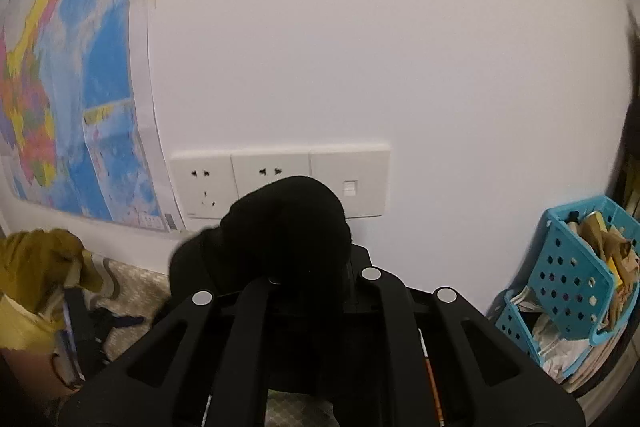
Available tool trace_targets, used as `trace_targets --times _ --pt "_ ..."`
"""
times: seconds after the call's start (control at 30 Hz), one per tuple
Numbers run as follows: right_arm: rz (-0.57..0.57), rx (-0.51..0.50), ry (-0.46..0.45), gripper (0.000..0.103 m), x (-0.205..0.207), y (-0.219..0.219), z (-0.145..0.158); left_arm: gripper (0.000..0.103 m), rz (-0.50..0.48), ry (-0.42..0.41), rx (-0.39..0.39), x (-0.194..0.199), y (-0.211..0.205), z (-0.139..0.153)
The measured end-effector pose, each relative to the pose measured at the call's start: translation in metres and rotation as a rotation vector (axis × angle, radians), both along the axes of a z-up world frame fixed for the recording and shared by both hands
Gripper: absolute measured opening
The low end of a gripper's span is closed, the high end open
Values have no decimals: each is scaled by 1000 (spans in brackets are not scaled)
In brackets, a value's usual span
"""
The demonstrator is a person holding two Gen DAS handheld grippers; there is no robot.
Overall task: Fold large clothes
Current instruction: 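Grasp the black shirt with the right gripper while the left gripper grasps it too, then lift the black shirt high with both grippers and shake it out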
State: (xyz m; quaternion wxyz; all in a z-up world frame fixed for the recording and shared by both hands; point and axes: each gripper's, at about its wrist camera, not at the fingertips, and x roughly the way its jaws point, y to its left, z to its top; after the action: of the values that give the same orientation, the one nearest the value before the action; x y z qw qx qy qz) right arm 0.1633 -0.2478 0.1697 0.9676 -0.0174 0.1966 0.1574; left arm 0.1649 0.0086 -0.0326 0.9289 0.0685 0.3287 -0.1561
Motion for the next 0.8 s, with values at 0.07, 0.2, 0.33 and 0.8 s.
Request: trace_targets --times 0.07,0.2,0.33,0.8 --pt "7 19 -1 7 -3 7 -4 96 -74 -38 23 -1 -21 -3" --pt "16 15 -11 7 -5 4 4 96 -157 -42 138 4 -57 -19" --pt "5 23 -10 7 -8 1 9 74 -162 -10 215 17 -83 -29" --pt "-77 23 -226 7 -86 -41 112 9 46 -223 -34 44 -28 130"
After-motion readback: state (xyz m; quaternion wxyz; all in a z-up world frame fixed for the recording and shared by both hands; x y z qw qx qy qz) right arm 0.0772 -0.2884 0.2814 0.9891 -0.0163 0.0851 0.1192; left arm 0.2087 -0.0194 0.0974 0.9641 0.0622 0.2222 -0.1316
